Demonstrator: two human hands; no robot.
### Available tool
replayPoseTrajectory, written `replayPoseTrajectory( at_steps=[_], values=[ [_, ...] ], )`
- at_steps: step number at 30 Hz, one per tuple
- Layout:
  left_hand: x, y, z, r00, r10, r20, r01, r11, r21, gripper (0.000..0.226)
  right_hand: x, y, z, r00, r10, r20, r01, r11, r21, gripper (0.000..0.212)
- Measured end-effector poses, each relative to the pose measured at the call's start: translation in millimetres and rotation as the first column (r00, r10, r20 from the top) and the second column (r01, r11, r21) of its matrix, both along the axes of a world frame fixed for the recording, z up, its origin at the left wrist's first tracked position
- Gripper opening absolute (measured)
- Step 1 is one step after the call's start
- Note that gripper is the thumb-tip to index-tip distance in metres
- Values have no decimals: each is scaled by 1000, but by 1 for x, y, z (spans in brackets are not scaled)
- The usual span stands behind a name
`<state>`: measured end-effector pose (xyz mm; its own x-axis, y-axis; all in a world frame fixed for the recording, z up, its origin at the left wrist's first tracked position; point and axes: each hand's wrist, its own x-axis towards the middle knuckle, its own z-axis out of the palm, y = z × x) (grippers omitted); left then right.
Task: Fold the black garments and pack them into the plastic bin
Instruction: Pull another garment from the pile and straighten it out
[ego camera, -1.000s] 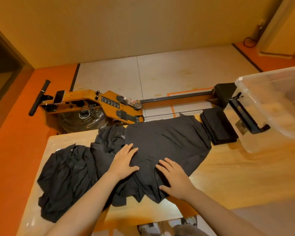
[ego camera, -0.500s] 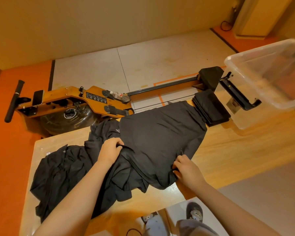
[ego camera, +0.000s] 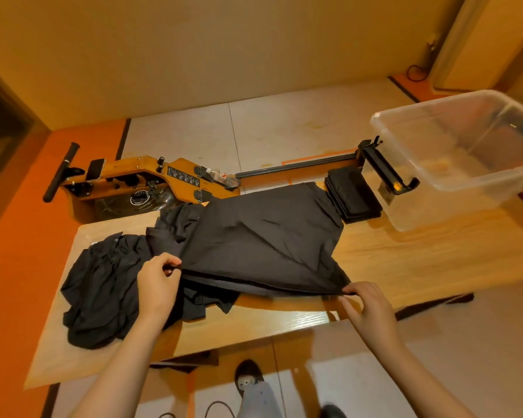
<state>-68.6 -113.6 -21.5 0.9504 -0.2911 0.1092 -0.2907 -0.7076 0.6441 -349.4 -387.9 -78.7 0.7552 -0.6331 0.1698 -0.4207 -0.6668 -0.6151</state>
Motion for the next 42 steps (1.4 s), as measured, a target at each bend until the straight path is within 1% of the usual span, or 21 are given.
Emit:
replayPoseTrajectory(
  at_steps=[2, 4, 6, 8, 12, 14, 20, 27, 30, 34, 38, 42],
  values=[
    [-29, 6, -9, 1000, 22, -20, -22, 999, 24, 21, -21, -4, -5, 1000, -5, -9, 5, 1000, -21, 31],
    [-56, 11, -19, 998, -5, -58, 9, 997, 72, 26, -40, -11, -8, 999, -28, -27, 28, 999, -26, 37],
    [-77, 17, -25, 996, -39, -81, 46, 995, 86, 32, -56, -16, -8, 999, -37, -40, 36, 999, -27, 33],
    [-91, 23, -26, 997, -58, -56, 63, 994, 85, 32, -65, -20, -4, 999, -19, -29, 18, 999, -36, 27],
    [-110, 33, -18, 996, -84, 7, 83, 994, 74, 28, -70, -34, 15, 999, -37, -9, 37, 999, -23, 26],
    [-117, 36, -9, 996, -84, 23, 83, 995, 53, 24, -68, -42, 27, 999, -39, 17, 40, 998, -44, 25],
    [-121, 33, 37, 989, -82, 122, 84, 996, -8, 15, -43, -71, 80, 982, -47, 183, 65, 993, -95, 19],
    [-84, 5, 95, 961, -35, 276, 44, 999, -25, 12, 19, -109, 142, 929, -27, 369, 82, 987, -136, 18],
    [-57, -9, 115, 954, -5, 300, 22, 998, -55, 12, 52, -120, 165, 912, -15, 410, 74, 989, -129, 18],
    [-7, -31, 143, 952, 33, 303, -5, 996, -93, 15, 103, -140, 194, 910, 14, 414, 48, 989, -138, 15],
    [55, -60, 173, 945, 21, 327, 1, 998, -68, 17, 166, -163, 222, 914, -25, 405, 62, 995, -80, 13],
    [120, -90, 220, 924, 26, 382, 11, 995, -94, 20, 224, -186, 262, 876, -76, 476, 86, 996, 2, 13]
  ],
)
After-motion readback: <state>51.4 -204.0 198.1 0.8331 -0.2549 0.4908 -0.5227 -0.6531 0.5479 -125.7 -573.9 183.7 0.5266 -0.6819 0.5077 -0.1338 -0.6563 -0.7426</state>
